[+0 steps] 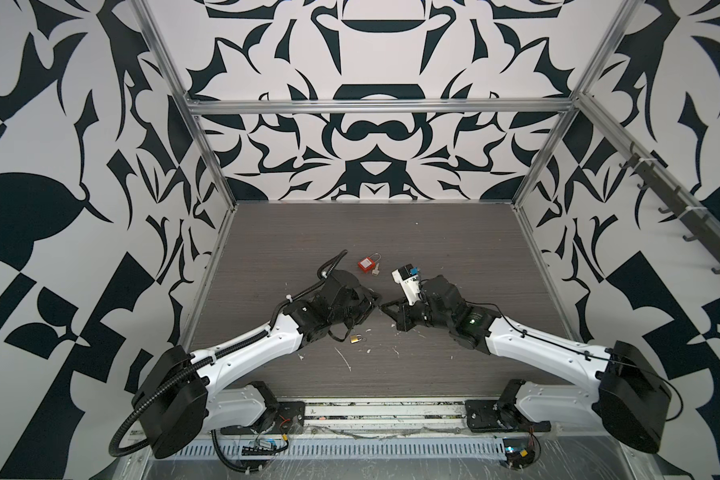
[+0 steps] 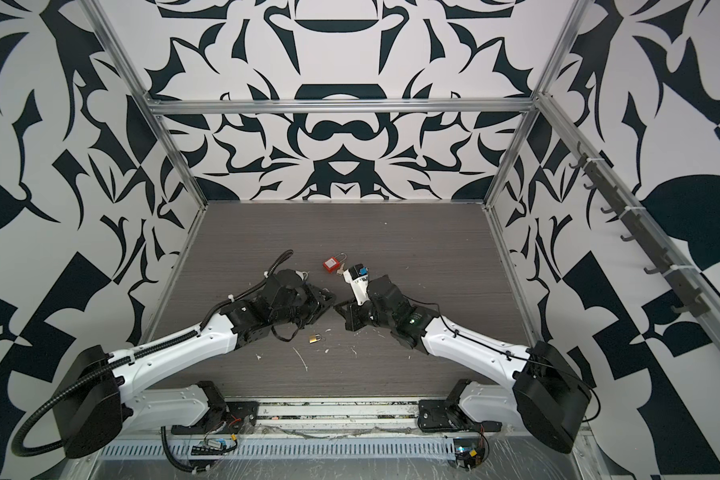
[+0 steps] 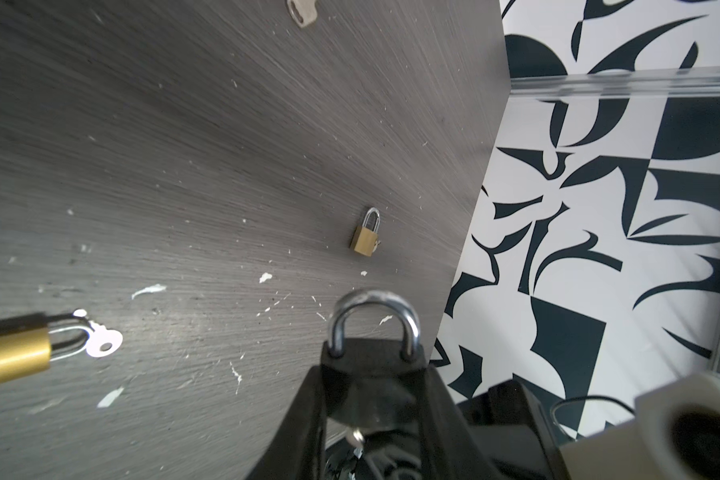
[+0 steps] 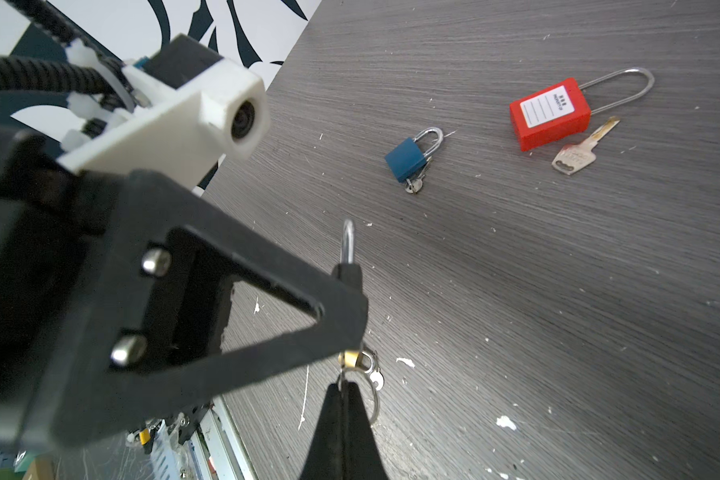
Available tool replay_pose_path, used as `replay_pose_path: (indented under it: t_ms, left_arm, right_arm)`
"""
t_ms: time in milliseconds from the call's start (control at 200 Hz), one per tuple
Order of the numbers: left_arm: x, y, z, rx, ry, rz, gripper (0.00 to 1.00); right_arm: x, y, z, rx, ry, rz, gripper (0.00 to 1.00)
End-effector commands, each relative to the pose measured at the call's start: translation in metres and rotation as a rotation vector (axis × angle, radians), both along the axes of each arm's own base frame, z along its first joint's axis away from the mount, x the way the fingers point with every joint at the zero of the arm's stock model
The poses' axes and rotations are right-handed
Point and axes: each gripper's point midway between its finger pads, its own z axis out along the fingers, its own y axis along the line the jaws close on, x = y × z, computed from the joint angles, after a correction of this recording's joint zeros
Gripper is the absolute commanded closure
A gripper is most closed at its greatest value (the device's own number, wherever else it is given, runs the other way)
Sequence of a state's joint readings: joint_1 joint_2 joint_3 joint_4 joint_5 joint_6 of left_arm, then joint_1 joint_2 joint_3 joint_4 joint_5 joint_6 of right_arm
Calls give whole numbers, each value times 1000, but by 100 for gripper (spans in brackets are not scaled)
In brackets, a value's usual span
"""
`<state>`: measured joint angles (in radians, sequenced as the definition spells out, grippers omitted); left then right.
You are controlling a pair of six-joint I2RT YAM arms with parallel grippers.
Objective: Lock with the key
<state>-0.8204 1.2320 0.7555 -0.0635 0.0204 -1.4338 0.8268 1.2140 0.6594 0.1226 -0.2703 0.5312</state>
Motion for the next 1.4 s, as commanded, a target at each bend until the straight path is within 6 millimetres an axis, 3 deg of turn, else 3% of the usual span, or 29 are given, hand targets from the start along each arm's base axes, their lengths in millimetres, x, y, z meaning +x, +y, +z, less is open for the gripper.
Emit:
replay_pose_path:
  t_ms: [0, 160, 215, 315, 415, 505, 540, 710, 820, 935, 1120, 1395]
  left_arm:
    - [36, 17, 28, -26, -106, 104, 100]
    - [70, 51, 50, -30, -183, 221, 100]
    - [74, 54, 61, 11, -228, 204, 100]
    - [69, 52, 63, 108, -236, 124, 100]
    - [50, 40, 49, 191, -194, -2, 100]
    - [21, 27, 32, 297, -146, -122, 100]
    - [10, 20, 15, 356, -105, -176, 100]
    - [-51, -12, -24, 491, -33, -379, 100]
    - [-77, -32, -50, 528, 34, -450, 100]
    - [-93, -54, -70, 564, 64, -534, 100]
    - [-113, -69, -96, 644, 139, -612, 100]
    - [-130, -84, -109, 634, 198, -672, 100]
  right_arm:
    - [-17, -1, 4, 36, 16, 30, 100]
    - [-42, -19, -14, 26, 74, 22, 100]
    - [-46, -30, -16, 18, 79, -4, 100]
    - [-47, -55, -10, -7, 60, -91, 100]
    - [-47, -83, -4, -55, 54, -198, 100]
    - [-52, -107, -8, -119, 79, -266, 100]
    - [-55, -113, -11, -137, 93, -279, 100]
    - [-70, -137, -26, -195, 177, -336, 100]
    - [-75, -144, -33, -209, 200, -351, 100]
    - [-77, -145, -38, -220, 225, -357, 100]
    - [-80, -144, -46, -234, 263, -354, 100]
    - [-82, -150, -46, -207, 256, -376, 100]
